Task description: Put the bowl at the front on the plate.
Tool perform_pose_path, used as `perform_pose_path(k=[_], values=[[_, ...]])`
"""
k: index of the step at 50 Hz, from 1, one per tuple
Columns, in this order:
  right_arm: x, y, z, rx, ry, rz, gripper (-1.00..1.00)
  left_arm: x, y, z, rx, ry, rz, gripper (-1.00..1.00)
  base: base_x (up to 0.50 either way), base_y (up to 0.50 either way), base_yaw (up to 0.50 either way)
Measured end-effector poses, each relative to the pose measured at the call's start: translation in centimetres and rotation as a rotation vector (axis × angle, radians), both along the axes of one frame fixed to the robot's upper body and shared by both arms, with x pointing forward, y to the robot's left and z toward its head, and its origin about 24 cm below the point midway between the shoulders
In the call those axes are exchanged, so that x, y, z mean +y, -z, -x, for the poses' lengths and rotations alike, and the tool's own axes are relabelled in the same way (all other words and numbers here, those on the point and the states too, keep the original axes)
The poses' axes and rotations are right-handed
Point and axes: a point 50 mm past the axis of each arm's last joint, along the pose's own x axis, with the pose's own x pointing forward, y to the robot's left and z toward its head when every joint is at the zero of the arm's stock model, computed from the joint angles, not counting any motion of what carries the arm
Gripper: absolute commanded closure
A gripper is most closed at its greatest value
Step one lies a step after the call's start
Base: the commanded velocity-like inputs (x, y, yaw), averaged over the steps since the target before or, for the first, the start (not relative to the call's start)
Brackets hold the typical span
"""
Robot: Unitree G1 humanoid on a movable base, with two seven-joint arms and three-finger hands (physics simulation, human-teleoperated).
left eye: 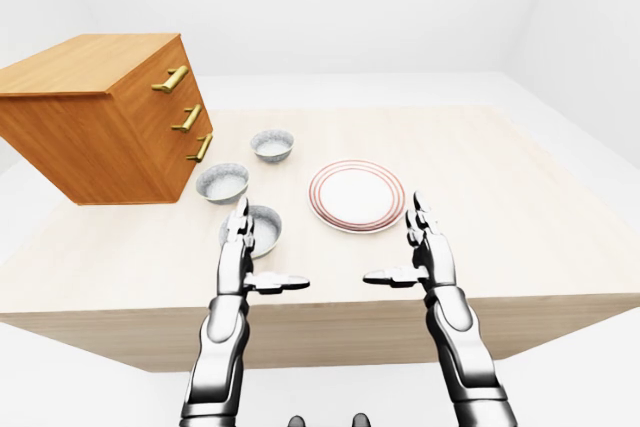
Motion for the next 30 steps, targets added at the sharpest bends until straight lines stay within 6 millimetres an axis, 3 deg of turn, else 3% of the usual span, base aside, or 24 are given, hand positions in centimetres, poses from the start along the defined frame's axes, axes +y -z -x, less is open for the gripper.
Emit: perform_pose_path(k=[15, 30], values=[[-0.8, -0.1, 0.0, -0.026, 0.013, -0.02, -1.0, 1.1, -0.4, 0.7, 0.006, -0.02, 0.021, -1.0, 0.0, 0.0, 0.0], [-1.0, -0.1, -0.1, -0.029, 0.019, -0.022, -1.0, 4.3, -1.6, 2.0, -0.053, -0.277, 0.024, -1.0, 0.0, 0.0, 0.0]])
